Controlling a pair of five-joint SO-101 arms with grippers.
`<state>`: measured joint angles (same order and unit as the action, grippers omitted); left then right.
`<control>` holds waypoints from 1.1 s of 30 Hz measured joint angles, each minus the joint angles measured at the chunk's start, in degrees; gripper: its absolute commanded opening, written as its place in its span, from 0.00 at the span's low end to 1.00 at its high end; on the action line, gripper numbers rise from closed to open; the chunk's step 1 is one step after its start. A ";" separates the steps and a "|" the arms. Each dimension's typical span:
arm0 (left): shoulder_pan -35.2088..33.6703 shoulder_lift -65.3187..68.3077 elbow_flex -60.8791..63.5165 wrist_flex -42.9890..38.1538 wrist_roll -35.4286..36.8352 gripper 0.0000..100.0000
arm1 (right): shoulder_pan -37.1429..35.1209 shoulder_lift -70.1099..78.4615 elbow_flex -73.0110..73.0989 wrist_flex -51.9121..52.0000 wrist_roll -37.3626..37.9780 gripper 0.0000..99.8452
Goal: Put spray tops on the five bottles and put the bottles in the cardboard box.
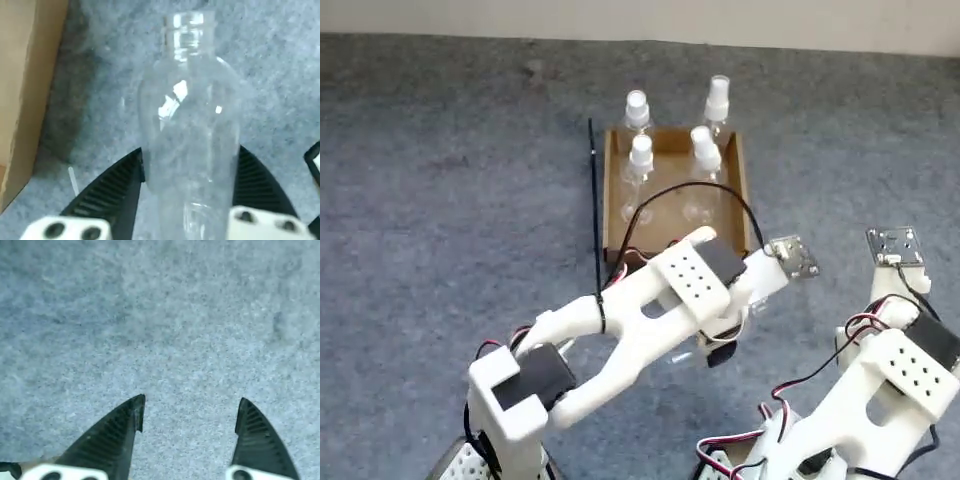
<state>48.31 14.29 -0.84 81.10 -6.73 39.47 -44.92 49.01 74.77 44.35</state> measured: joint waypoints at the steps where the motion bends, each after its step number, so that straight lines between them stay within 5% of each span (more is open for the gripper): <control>1: -0.35 0.00 -0.09 0.00 0.09 0.22 | 0.00 0.00 0.00 0.00 0.00 0.25; 24: -9.85 -16.53 -2.11 12.40 -3.78 0.23 | -0.18 0.00 0.00 0.00 -0.88 0.25; 28: -19.08 -24.09 -2.11 16.44 -3.96 0.23 | -7.38 0.00 0.00 2.99 -10.55 0.25; 33: -35.87 -30.95 4.13 17.14 -4.13 0.23 | -26.55 0.00 0.00 6.15 -30.86 0.25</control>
<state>12.44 -16.66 3.30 98.24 -10.86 12.92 -44.92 49.01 80.92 13.49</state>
